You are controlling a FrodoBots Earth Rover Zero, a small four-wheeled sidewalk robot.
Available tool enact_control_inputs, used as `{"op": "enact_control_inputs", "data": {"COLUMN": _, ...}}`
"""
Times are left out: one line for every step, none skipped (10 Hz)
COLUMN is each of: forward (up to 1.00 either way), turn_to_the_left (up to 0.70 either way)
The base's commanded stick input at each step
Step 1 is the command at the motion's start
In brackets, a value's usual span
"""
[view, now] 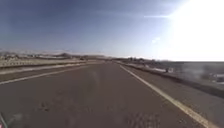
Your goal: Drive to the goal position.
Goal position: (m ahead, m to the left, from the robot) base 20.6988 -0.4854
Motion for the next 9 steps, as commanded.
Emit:
{"op": "enact_control_inputs", "data": {"forward": 0.70, "turn_to_the_left": 0.00}}
{"op": "enact_control_inputs", "data": {"forward": 0.70, "turn_to_the_left": 0.00}}
{"op": "enact_control_inputs", "data": {"forward": 0.70, "turn_to_the_left": 0.00}}
{"op": "enact_control_inputs", "data": {"forward": 0.70, "turn_to_the_left": 0.00}}
{"op": "enact_control_inputs", "data": {"forward": 0.70, "turn_to_the_left": 0.00}}
{"op": "enact_control_inputs", "data": {"forward": 0.70, "turn_to_the_left": 0.00}}
{"op": "enact_control_inputs", "data": {"forward": 0.70, "turn_to_the_left": 0.00}}
{"op": "enact_control_inputs", "data": {"forward": 0.70, "turn_to_the_left": 0.00}}
{"op": "enact_control_inputs", "data": {"forward": 0.70, "turn_to_the_left": 0.00}}
